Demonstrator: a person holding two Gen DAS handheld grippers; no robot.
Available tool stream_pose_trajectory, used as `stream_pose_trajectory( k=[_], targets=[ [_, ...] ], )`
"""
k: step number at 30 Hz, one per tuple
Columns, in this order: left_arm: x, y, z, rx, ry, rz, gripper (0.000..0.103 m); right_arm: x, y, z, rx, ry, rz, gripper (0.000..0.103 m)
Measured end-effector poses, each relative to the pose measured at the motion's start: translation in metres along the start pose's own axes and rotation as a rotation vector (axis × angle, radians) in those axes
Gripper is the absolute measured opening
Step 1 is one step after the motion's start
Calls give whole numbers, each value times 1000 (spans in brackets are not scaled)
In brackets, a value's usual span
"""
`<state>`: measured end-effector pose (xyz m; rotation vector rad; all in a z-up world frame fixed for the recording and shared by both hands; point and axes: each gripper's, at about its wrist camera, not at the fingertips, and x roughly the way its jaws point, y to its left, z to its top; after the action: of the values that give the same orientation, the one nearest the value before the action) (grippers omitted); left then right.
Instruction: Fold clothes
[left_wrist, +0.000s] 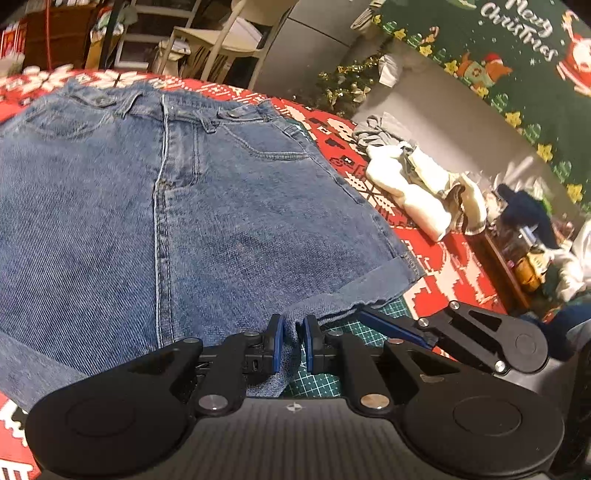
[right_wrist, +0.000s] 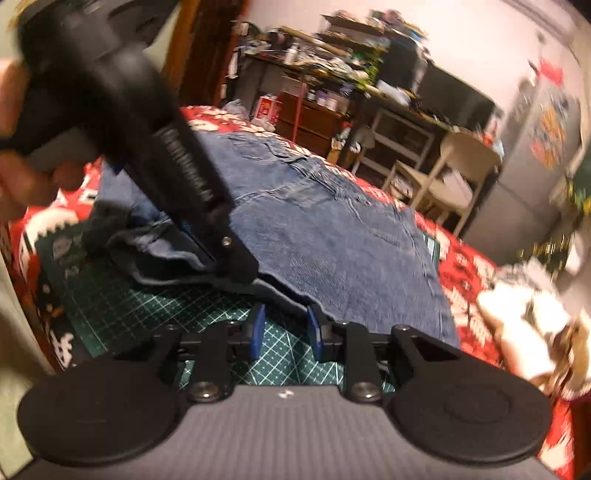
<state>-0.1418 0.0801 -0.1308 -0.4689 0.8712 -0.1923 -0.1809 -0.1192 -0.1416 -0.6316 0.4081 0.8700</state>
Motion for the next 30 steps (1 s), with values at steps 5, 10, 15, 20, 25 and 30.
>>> stream_pose_trajectory(
  k=[5, 10, 15, 20, 25, 30],
  targets=[
    [-1, 3, -1, -4, 2, -13, 12, 4, 14, 0, -92, 16, -40, 27],
    [-2, 2, -2, 13, -1, -12, 12, 10, 25, 0, -166, 24, -56, 27],
    [-2, 2, -4, 30, -4, -11, 12, 23, 39, 4, -292, 30, -73, 13],
    [-3, -1, -6, 57, -5, -5, 12, 22, 51, 5, -302, 31, -73, 2],
    [-4, -10, -12, 134, 8, 24, 12, 4, 52, 7, -258, 16, -49, 2],
    [-4, -19, -18, 210, 20, 53, 12, 0, 46, -1, -247, 55, -11, 2]
  ],
)
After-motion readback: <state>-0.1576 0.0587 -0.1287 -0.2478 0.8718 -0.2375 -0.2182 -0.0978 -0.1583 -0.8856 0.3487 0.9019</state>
